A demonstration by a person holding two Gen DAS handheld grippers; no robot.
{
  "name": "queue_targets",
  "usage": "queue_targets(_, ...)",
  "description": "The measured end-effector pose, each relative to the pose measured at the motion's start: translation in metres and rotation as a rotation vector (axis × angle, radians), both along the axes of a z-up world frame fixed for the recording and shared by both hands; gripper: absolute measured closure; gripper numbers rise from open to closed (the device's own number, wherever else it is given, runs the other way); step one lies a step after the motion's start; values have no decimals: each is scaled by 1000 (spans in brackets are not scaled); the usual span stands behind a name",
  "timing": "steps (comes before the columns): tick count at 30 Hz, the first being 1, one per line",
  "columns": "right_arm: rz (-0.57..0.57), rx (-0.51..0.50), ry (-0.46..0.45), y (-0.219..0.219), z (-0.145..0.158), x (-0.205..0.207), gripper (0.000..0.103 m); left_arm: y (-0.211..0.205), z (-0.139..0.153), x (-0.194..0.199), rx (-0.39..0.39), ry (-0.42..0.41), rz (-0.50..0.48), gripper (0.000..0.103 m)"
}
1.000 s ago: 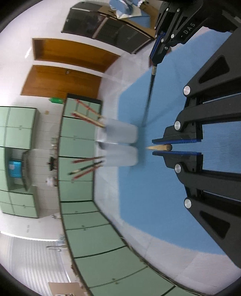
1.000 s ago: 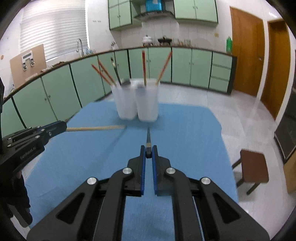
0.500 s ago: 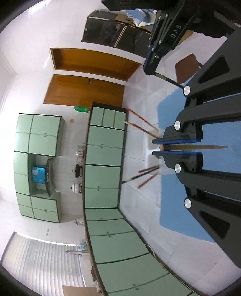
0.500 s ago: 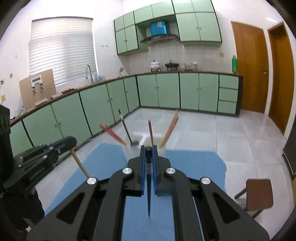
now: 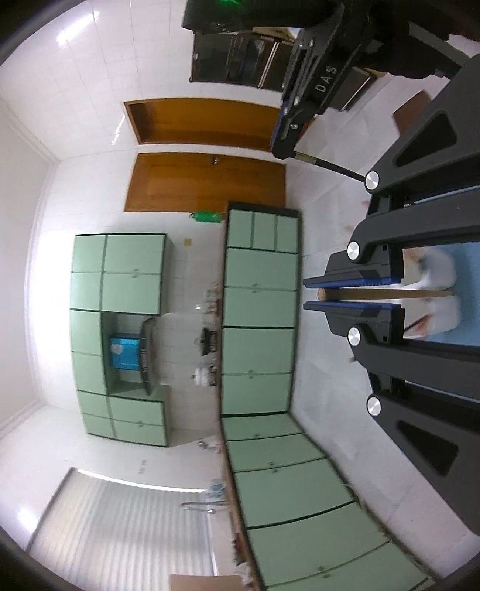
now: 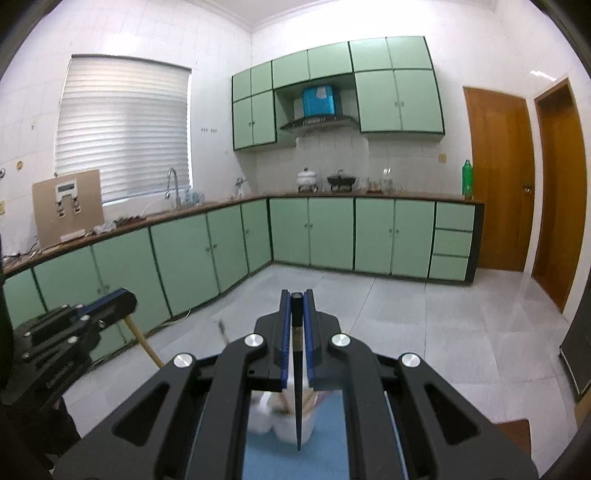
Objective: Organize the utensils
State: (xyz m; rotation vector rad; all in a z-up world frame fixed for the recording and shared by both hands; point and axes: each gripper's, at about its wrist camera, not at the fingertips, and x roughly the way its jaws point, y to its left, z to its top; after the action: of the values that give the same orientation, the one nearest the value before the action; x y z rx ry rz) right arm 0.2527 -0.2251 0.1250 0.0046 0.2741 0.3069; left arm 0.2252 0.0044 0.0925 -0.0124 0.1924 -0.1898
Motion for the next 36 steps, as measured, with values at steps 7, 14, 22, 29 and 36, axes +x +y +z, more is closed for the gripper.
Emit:
queue_targets(7, 18, 27, 1, 6, -8, 56, 97, -5, 1, 54, 19, -22, 21, 97)
queue_targets(14, 36, -9, 98, 23, -58, 91, 97, -9, -47, 100, 10, 92, 4, 97)
queue_targets(22, 21, -19, 138, 28, -86, 82, 92, -7, -91, 113, 13, 209, -1, 96)
queue_targets(29, -9, -2, 84, 11, -72, 46, 73, 3, -84, 85, -3, 189, 6, 88)
queue_targets(36, -33, -19, 49, 0, -75, -12, 45, 22, -84, 25, -29, 170, 29, 60)
